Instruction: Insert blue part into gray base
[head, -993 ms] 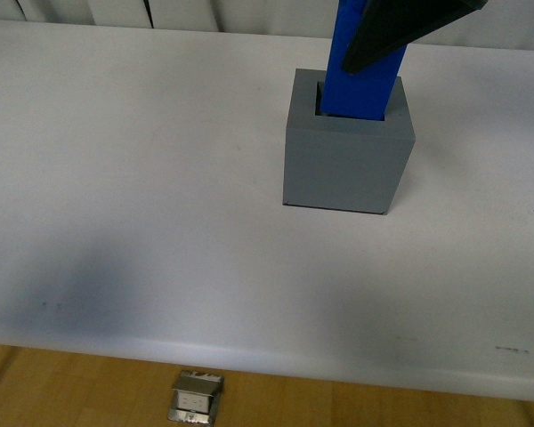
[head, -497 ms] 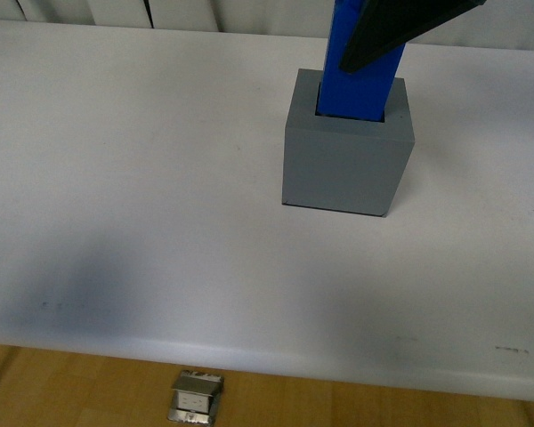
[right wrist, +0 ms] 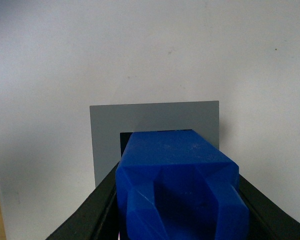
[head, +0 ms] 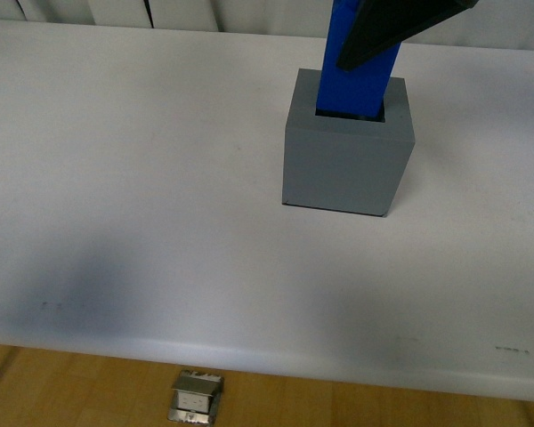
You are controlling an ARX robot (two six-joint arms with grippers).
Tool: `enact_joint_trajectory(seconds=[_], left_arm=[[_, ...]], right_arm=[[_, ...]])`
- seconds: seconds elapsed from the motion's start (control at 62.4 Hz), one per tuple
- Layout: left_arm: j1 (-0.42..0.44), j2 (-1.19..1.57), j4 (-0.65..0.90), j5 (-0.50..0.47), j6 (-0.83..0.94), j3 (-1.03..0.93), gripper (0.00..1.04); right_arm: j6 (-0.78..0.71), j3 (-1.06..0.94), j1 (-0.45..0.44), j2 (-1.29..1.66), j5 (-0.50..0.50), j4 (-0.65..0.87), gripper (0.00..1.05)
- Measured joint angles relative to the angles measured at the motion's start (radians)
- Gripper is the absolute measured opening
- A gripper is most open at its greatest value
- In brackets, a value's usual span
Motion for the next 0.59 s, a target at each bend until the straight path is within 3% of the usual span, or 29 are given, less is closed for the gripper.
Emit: enact_joint_trajectory(seconds=[0.593], left_arm=[[0.0, 0.0, 0.0, 0.0, 0.0, 0.0, 0.98]], right_arm=[[-0.003, -0.003, -0.002, 0.016, 0.012, -0.012, 0.48]])
